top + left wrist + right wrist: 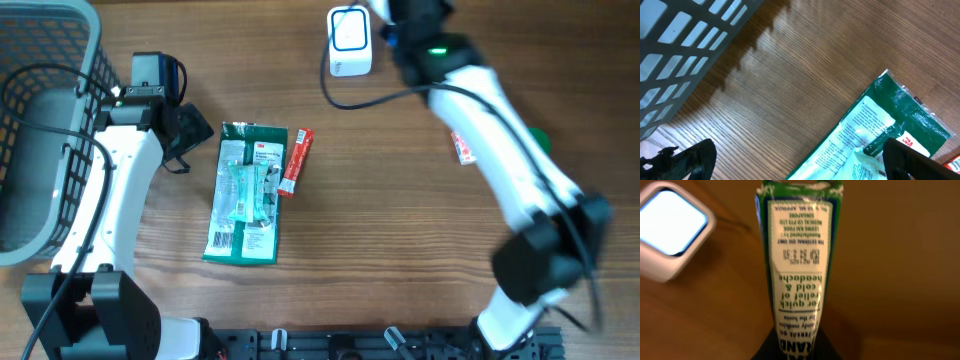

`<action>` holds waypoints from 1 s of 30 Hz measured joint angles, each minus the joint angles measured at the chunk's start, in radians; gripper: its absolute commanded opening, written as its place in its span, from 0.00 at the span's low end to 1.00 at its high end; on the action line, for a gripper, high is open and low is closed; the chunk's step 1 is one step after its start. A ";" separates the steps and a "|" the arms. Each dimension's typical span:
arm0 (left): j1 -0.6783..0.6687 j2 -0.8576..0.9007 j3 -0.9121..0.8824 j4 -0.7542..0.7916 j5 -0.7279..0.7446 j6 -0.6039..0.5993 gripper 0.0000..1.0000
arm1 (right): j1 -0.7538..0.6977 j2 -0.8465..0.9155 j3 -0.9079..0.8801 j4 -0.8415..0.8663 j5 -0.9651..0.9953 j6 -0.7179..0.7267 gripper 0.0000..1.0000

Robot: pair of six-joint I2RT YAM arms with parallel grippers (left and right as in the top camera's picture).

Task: Scan the item barcode
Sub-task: 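Carry the Axe box right and release it beside the tissue pack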

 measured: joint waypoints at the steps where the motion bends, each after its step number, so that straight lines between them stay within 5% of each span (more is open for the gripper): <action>1: 0.000 0.000 0.000 0.000 0.001 0.000 1.00 | -0.015 -0.030 0.002 -0.075 -0.037 0.061 0.04; 5: 0.000 0.000 0.000 0.000 0.000 0.000 1.00 | -0.101 -0.072 0.002 -0.427 -0.247 0.314 0.04; 8: 0.000 0.000 0.000 0.000 0.001 0.000 1.00 | -0.162 -0.050 -0.057 -0.509 -0.401 0.464 0.04; 20: 0.000 0.000 0.000 0.000 0.000 0.000 1.00 | -0.182 0.003 -0.552 -0.081 -0.527 0.681 0.05; 21: 0.000 0.000 0.000 0.000 0.000 0.000 1.00 | -0.182 0.003 -0.582 -0.044 -0.503 0.690 0.11; 23: 0.000 0.000 0.000 0.000 0.000 0.000 1.00 | -0.182 0.003 -0.628 -0.017 -0.462 0.700 0.42; 25: 0.000 0.000 0.000 0.000 0.000 0.000 1.00 | -0.182 0.003 -0.654 -0.017 -0.423 0.711 0.62; 30: 0.000 0.000 0.000 0.000 0.000 0.000 1.00 | -0.182 0.003 -0.638 -0.072 -0.341 0.720 0.79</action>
